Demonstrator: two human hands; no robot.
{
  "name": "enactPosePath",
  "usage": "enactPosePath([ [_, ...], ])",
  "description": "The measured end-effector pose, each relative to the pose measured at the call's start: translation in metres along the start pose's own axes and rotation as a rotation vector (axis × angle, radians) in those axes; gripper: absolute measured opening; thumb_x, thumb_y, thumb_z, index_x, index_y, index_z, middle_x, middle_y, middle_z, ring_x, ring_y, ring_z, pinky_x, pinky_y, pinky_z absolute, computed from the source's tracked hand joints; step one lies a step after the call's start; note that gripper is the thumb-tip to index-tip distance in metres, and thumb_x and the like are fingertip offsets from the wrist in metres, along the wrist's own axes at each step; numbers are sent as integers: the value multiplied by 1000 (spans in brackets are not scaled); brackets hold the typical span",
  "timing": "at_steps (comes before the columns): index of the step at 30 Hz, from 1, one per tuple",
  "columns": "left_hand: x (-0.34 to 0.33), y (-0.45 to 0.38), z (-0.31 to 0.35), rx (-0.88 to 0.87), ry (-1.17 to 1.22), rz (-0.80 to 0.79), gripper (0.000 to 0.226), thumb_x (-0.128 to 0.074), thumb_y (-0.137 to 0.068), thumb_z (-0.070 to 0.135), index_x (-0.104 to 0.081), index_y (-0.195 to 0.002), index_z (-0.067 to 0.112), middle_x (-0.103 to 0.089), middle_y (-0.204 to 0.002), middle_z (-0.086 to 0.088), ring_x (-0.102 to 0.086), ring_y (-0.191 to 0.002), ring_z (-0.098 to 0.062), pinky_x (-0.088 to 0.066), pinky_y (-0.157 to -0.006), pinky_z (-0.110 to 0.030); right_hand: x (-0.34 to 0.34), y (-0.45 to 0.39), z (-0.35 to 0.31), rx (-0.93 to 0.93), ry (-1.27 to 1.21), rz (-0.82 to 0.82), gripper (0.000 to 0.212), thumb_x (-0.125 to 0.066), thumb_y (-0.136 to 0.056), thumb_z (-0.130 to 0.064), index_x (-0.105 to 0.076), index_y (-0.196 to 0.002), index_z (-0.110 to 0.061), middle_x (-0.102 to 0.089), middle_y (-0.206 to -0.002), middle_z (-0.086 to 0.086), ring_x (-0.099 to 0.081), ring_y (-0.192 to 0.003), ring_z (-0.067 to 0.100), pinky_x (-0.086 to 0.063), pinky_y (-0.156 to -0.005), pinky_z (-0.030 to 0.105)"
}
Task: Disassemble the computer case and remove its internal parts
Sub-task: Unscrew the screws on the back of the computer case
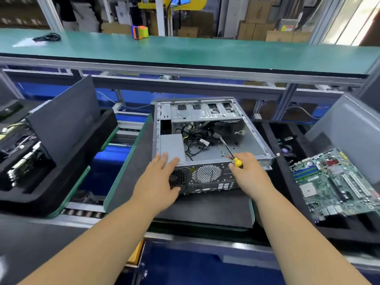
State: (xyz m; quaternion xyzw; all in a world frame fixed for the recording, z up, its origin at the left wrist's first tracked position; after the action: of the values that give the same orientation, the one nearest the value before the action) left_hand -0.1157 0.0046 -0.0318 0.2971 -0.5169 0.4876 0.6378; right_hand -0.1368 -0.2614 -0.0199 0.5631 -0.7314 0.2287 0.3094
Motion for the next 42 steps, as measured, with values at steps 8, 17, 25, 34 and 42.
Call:
enactPosePath([
  [8,2,24,25,15,-13,-34,89,-64,-86,45,-10,-155,34,-1,-164,0,5,-150,-17,-12,-120,-34,17,19,0,-3,-52,1,15,-52,-97,-25,-64,-106,-25,-54,-110,-6,-62,-82,32,-51,-76,45],
  [17,24,45,6,216,724,161,49,-64,-89,10,-58,-131,34,-54,-129,17,-51,-115,2,-35,-97,-13,-22,71,-14,-34,-217,138,12,-60,-93,-26,-60,-83,-19,-49,-107,6,-50,-73,6,-33,-58,20],
  [25,15,48,-5,616,1062,130,17,-55,-93,11,-70,-93,18,-72,-89,2,-67,-86,-11,-51,-69,-22,-71,96,-38,-199,-476,-125,20,-60,-90,-31,-60,-85,-11,-52,-66,2,-48,-63,19,-39,-62,34],
  [34,-11,47,-6,808,1631,-182,19,-54,-97,21,-70,-105,15,-76,-96,-1,-71,-93,-14,-54,-76,-26,-110,124,-61,-259,-591,-274,15,-57,-92,-28,-69,-91,-20,-63,-60,-5,-51,-50,9,-42,-48,25],
  [42,-10,42,-9,776,1683,-177,15,-63,-92,21,-70,-104,14,-76,-97,-1,-70,-96,-15,-53,-75,-26,-119,131,-72,-305,-600,-272,19,-54,-94,-28,-69,-93,-18,-62,-56,-3,-48,-46,9,-40,-46,23],
])
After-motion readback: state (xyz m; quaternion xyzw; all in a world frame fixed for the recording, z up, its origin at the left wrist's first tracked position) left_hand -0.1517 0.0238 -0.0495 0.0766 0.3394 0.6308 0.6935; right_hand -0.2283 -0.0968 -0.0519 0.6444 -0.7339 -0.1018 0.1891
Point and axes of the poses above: each hand's wrist, its own y-axis away from the middle knuckle, its own x-axis out of the back of the hand, z = x × y, the point moved 1 cm from there along -y, towards the middle knuckle
